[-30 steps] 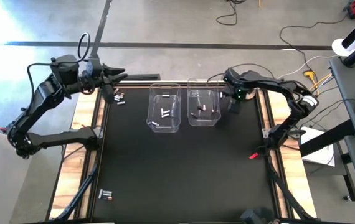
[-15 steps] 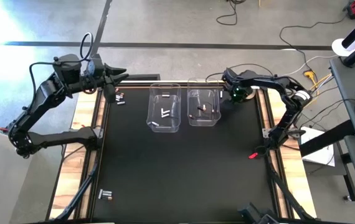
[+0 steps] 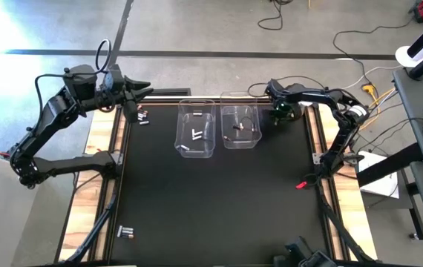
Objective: Sort batteries
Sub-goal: Put the black battery into the right transparent bin
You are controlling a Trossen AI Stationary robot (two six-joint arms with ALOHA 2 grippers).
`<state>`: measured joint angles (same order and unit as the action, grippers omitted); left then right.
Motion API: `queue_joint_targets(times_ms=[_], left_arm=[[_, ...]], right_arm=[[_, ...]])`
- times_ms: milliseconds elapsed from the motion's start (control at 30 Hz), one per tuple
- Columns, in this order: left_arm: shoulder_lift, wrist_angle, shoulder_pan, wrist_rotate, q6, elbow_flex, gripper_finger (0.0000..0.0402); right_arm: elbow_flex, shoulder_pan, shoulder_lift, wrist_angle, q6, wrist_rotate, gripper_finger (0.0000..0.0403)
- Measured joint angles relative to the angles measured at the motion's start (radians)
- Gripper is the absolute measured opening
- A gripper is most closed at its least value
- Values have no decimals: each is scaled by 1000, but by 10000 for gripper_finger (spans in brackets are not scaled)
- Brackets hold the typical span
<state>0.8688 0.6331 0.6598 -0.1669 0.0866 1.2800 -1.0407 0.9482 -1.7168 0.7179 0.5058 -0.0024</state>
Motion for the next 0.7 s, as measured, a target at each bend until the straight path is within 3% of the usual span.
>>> queue_joint_targets(times_ms=[367, 700], left_arm=[[0, 5, 0, 0, 25, 0, 83], [0, 14, 0, 0, 26, 0, 83]], right_arm=[[48, 1, 5, -36, 90, 13, 44], [50, -1, 3, -39, 113, 8, 37]])
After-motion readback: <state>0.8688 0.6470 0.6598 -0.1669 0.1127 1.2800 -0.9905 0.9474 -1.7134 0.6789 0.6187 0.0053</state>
